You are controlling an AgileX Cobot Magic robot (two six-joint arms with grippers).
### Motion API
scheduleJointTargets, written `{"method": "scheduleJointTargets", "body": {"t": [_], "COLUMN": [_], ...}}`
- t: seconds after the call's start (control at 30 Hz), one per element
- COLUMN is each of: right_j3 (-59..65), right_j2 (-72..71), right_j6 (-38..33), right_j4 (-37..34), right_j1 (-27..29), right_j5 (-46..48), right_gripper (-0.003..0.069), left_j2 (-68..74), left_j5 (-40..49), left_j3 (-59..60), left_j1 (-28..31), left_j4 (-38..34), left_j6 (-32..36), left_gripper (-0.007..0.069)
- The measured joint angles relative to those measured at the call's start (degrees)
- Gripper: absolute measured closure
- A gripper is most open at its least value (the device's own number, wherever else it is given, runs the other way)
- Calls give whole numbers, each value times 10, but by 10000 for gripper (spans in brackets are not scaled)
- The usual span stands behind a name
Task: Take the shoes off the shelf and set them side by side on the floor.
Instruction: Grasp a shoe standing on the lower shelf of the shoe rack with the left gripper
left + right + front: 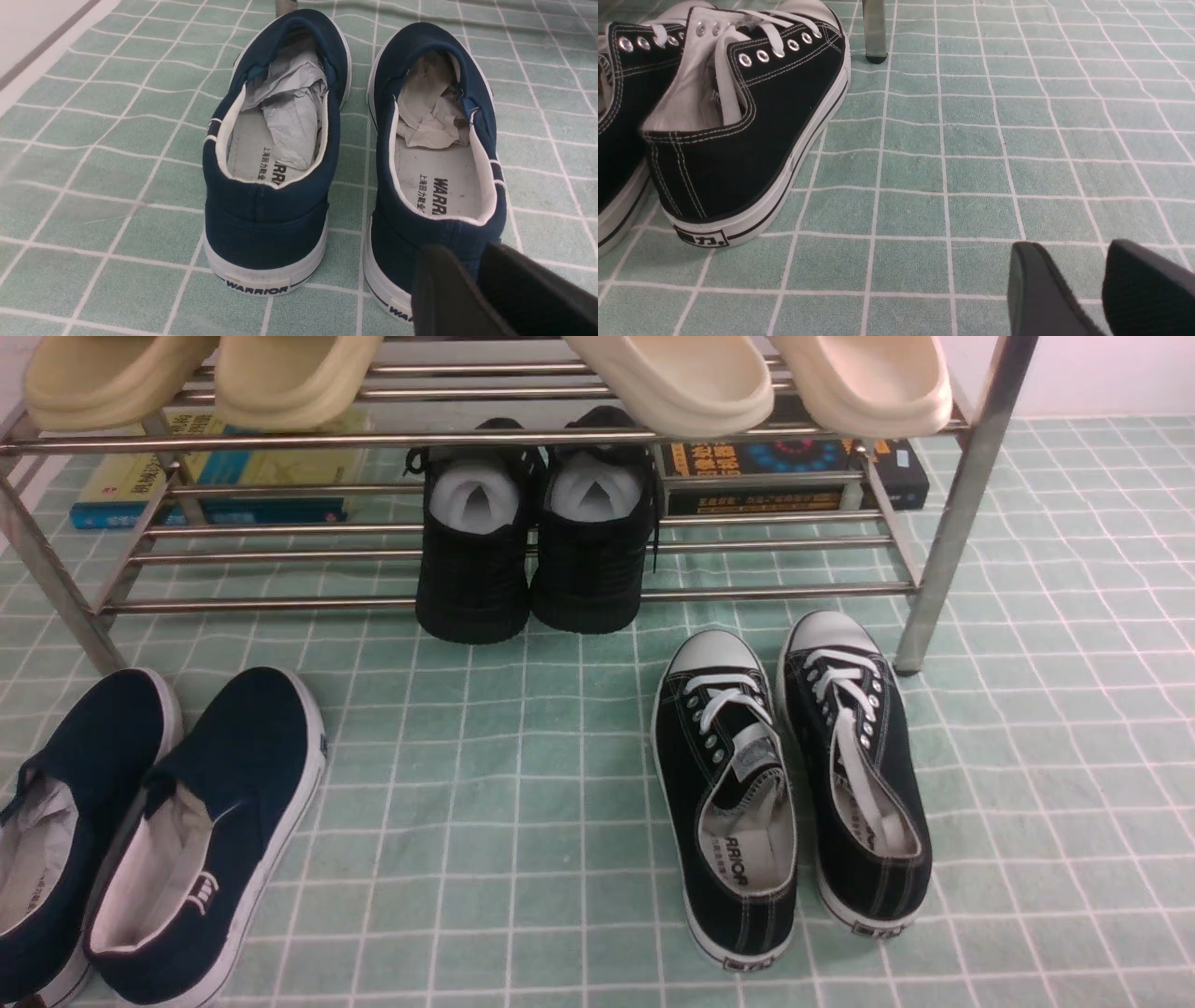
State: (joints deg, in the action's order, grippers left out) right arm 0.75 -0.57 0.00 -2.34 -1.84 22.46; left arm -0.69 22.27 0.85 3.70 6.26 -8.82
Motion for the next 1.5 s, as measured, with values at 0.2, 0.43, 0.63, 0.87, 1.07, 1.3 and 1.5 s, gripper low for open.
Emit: {"method": "scheduleJointTargets", "body": {"t": [0.2, 0.43, 0.63, 0.87, 1.07, 1.3, 1.5], "right_j3": [0, 0, 0, 0, 0, 0, 0], "right_j2": [0, 0, 0, 0, 0, 0, 0], "right_j6": [0, 0, 0, 0, 0, 0, 0], "right_j4": [0, 0, 0, 0, 0, 0, 0], "right_j1": [0, 0, 0, 0, 0, 0, 0], "right_j5": [0, 0, 0, 0, 0, 0, 0], "right_gripper": [421, 421, 421, 421, 421, 421, 421], "left_j2": [0, 0, 0, 0, 0, 92, 333], "left_j5": [0, -1, -9, -16, -33, 48, 251], "left_j3": [0, 0, 3, 6, -9, -237, -426], "left_j1": [0, 0, 0, 0, 0, 0, 0], "left_j4": [0, -16, -236, -352, -371, -345, -266], "left_j6": [0, -17, -187, -281, -268, -96, -32], "left_gripper": [466, 461, 455, 447, 464, 621, 624]}}
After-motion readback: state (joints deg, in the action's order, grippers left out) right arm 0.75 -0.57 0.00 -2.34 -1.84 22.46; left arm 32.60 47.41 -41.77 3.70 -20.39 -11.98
